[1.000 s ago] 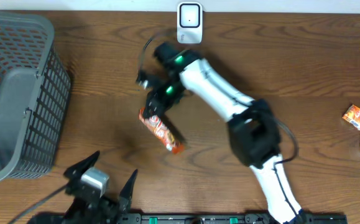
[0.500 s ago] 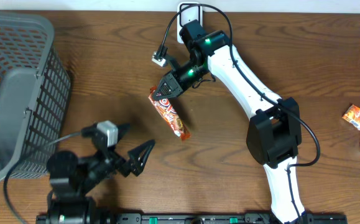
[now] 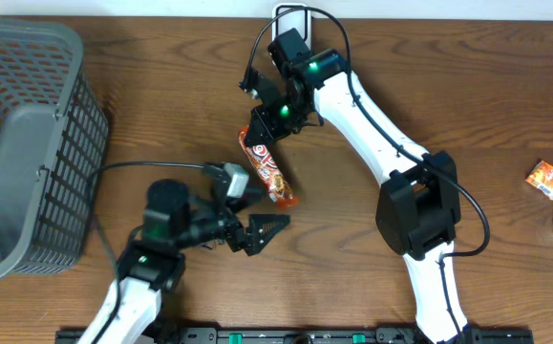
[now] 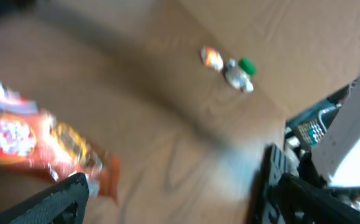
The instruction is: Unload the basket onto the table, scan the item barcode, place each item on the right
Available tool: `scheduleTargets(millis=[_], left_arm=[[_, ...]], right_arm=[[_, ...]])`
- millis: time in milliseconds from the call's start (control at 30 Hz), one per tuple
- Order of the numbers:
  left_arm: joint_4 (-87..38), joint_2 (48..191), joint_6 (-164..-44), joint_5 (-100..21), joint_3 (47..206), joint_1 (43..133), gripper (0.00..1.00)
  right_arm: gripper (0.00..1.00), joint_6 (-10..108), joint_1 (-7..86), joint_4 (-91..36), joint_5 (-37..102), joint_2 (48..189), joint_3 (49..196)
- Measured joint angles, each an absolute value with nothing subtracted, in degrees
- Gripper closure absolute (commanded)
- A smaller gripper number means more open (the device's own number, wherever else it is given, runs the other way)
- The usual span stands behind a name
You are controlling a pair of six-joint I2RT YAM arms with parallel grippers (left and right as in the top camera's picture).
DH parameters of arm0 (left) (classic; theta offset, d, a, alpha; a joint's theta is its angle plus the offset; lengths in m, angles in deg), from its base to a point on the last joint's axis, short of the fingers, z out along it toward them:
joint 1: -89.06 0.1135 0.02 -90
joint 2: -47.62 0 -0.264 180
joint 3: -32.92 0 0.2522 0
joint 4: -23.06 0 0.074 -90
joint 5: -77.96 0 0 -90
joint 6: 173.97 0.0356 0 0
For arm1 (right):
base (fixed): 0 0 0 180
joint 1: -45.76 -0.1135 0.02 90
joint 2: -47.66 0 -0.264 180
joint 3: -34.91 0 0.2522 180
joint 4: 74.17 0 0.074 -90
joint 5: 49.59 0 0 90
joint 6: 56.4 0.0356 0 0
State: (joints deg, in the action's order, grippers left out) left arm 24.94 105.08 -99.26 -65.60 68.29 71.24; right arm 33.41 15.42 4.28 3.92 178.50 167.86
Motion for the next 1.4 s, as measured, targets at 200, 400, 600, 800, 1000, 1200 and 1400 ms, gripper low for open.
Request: scheduleTargets(millis=[200,400,600,800,1000,1200,1400], left_arm=[[24.9,113.7,-101.8,-66.0,68.3,70.9,0.02],[30.0,119.5,-104.9,-68.7,68.2,69.6,0.02],[38.2,123.6,-112.0,-64.3,68.1,68.4,0.02],[40.9,124.9,-125.9,-55.9,68.1,68.3,0.02],[43.8,125.0,-135.2,-49.1,68.1,68.3,0.02],[45.5,125.0,-139.0,-46.8,68.1,67.9,0.10],[45.7,125.0,-140.1,-45.4,68.1,64.8,0.37]], right_arm=[[0.99,34.0,16.7,6.1,7.4,178.3,167.9],[0.99,36.1,19.0,6.2,8.6,176.2,167.9],[0.99,37.7,18.7,6.2,8.0,174.7,167.9],[0.99,38.9,18.5,6.2,7.9,174.7,167.9],[0.99,39.3,18.2,5.9,8.1,174.7,167.9],[0.99,40.7,16.5,5.3,10.6,174.7,167.9],[0.99,41.0,15.2,4.5,11.6,174.7,167.9]])
